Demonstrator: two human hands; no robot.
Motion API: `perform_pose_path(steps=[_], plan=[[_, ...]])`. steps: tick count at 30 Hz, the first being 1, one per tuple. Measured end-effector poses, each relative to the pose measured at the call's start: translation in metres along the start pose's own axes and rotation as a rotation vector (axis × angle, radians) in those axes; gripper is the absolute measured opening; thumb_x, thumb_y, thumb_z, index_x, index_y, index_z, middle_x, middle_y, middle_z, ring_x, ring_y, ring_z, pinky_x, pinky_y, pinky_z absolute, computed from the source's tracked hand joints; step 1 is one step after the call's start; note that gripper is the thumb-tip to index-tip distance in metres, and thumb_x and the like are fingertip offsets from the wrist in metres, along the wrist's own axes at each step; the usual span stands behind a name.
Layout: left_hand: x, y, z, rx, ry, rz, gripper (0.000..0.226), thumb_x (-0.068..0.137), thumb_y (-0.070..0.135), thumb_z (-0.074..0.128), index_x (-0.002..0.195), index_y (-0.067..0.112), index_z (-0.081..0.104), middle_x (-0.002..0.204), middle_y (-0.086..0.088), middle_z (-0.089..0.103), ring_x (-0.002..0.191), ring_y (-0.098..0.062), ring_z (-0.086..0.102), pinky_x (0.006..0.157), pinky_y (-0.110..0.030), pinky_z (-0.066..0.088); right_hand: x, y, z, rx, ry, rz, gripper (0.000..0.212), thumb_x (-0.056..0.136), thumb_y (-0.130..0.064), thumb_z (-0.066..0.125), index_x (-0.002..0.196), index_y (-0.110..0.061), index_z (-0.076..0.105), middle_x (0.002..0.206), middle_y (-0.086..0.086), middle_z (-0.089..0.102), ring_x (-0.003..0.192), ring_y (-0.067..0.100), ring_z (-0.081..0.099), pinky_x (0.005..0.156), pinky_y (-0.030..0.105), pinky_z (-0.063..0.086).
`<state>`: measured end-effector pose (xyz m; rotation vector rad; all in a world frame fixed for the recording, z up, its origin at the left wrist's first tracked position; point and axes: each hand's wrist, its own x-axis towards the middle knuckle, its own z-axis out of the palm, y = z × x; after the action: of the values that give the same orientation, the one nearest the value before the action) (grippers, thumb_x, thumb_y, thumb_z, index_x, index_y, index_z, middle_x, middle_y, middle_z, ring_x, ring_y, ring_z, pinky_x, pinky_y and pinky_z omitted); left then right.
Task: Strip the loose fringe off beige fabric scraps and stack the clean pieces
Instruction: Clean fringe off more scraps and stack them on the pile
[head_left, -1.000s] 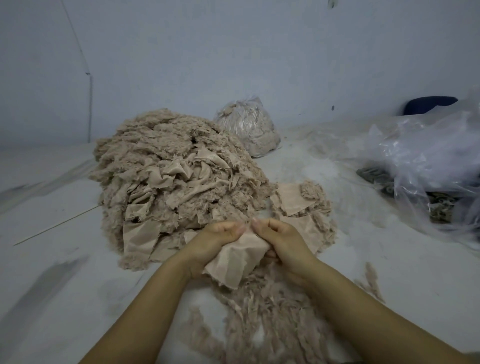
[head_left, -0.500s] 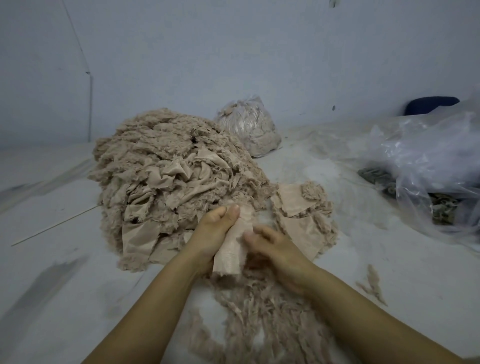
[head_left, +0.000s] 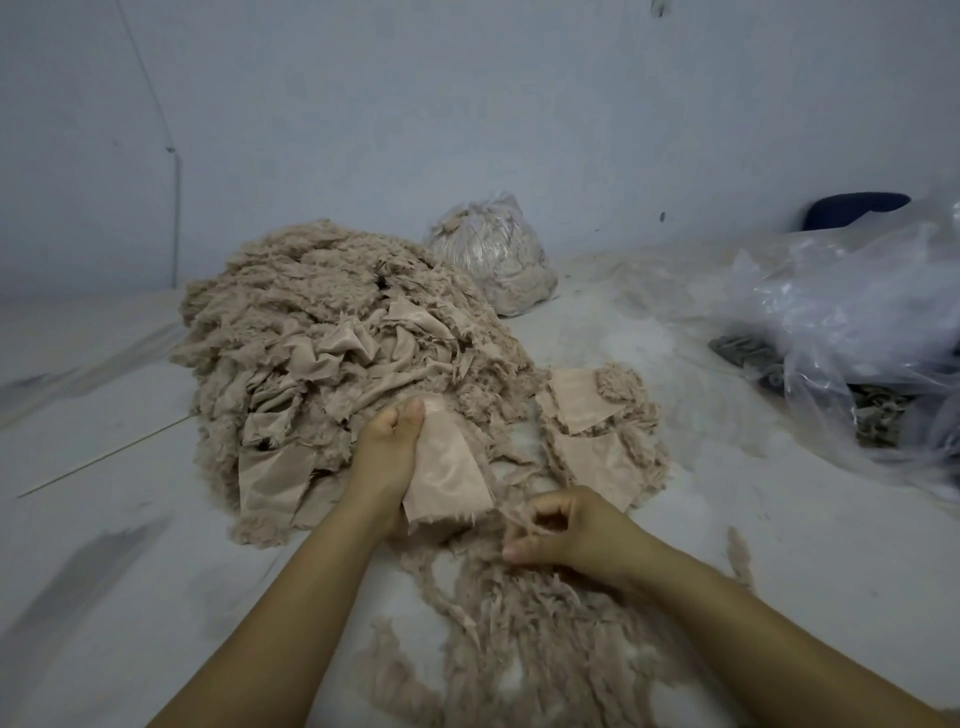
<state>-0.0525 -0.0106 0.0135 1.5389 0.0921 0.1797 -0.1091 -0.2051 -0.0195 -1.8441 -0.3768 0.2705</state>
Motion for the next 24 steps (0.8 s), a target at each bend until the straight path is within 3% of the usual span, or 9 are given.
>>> perform_pose_path(steps=[4, 6, 8, 10, 14, 16, 19, 21, 24], plan=[[-0.008, -0.001, 0.011, 0.049, -0.124, 0.033, 0.023, 0.097, 0.032, 0.05, 0.088, 0.016, 0.064, 0.075, -0.002, 0.068, 0.064, -0.014, 0.064, 0.06, -0.03, 0.05, 0.009, -0.003, 0.008, 0.013, 0.195, -0.011, 0.049, 0.067, -0.041, 0.083, 0.108, -0.029, 0.059, 0.107, -0.007, 0.064, 0.101, 0.009, 0.062, 0.09, 0.031, 0.052], [-0.01, 0.0, 0.015, 0.053, -0.148, 0.066, 0.023, 0.096, 0.033, 0.051, 0.087, 0.017, 0.065, 0.076, -0.003, 0.069, 0.068, -0.016, 0.064, 0.063, -0.031, 0.052, 0.011, -0.005, 0.013, 0.1, 0.122, -0.043, 0.047, 0.079, -0.021, 0.077, 0.12, -0.023, 0.055, 0.103, -0.008, 0.068, 0.086, 0.006, 0.066, 0.077, 0.024, 0.054], [-0.009, 0.002, 0.017, 0.052, -0.095, 0.11, 0.026, 0.096, 0.03, 0.051, 0.076, 0.022, 0.065, 0.067, 0.005, 0.067, 0.062, -0.009, 0.062, 0.059, -0.024, 0.05, 0.01, -0.007, 0.016, 0.139, 0.068, -0.049, 0.013, 0.087, -0.007, 0.067, 0.098, -0.013, 0.064, 0.067, -0.006, 0.069, 0.05, 0.006, 0.06, 0.051, 0.019, 0.049], [-0.003, 0.006, 0.014, 0.118, 0.024, 0.144, 0.033, 0.097, 0.029, 0.051, 0.065, 0.023, 0.058, 0.053, 0.01, 0.055, 0.051, -0.007, 0.051, 0.054, -0.025, 0.042, 0.008, -0.006, 0.015, 0.139, 0.085, -0.047, 0.014, 0.089, -0.005, 0.064, 0.075, -0.008, 0.065, 0.05, -0.004, 0.062, 0.042, 0.006, 0.056, 0.045, 0.019, 0.048], [0.013, 0.014, -0.002, -0.031, 0.185, 0.082, 0.021, 0.098, 0.028, 0.048, 0.106, 0.015, 0.062, 0.093, -0.003, 0.067, 0.079, -0.018, 0.062, 0.068, -0.032, 0.052, 0.001, -0.002, 0.012, 0.117, 0.064, -0.023, 0.011, 0.087, -0.011, 0.068, 0.076, -0.012, 0.071, 0.058, 0.002, 0.066, 0.044, 0.011, 0.059, 0.045, 0.023, 0.05], [0.013, 0.015, -0.008, 0.201, 0.042, 0.127, 0.02, 0.096, 0.031, 0.052, 0.105, 0.019, 0.065, 0.097, -0.002, 0.068, 0.082, -0.016, 0.062, 0.069, -0.029, 0.052, -0.003, -0.005, 0.011, 0.092, 0.069, 0.02, 0.013, 0.08, -0.037, 0.073, 0.087, -0.026, 0.072, 0.069, -0.002, 0.071, 0.046, 0.014, 0.063, 0.043, 0.024, 0.049], [-0.005, 0.01, 0.007, 0.465, -0.386, 0.181, 0.02, 0.091, 0.034, 0.059, 0.09, 0.02, 0.073, 0.085, -0.001, 0.069, 0.075, -0.012, 0.06, 0.067, -0.022, 0.047, 0.005, -0.012, 0.001, 0.009, 0.29, 0.017, 0.052, 0.063, -0.071, 0.06, 0.104, -0.041, 0.061, 0.093, -0.014, 0.069, 0.074, 0.004, 0.066, 0.061, 0.019, 0.049], [-0.017, 0.008, 0.02, 0.389, -0.57, 0.16, 0.023, 0.092, 0.026, 0.059, 0.075, 0.029, 0.074, 0.075, 0.01, 0.069, 0.07, 0.0, 0.061, 0.064, -0.014, 0.046, 0.011, -0.018, -0.003, 0.063, 0.355, -0.021, 0.047, 0.066, -0.064, 0.064, 0.1, -0.031, 0.064, 0.077, -0.017, 0.065, 0.067, -0.005, 0.06, 0.06, 0.013, 0.045], [-0.017, 0.002, 0.029, 0.324, -0.593, 0.104, 0.024, 0.09, 0.022, 0.062, 0.067, 0.029, 0.068, 0.058, 0.017, 0.062, 0.056, 0.006, 0.056, 0.051, -0.012, 0.043, 0.014, -0.017, -0.006, 0.194, 0.382, -0.062, 0.016, 0.081, -0.026, 0.074, 0.076, -0.014, 0.066, 0.05, -0.01, 0.058, 0.042, 0.002, 0.049, 0.044, 0.015, 0.038]])
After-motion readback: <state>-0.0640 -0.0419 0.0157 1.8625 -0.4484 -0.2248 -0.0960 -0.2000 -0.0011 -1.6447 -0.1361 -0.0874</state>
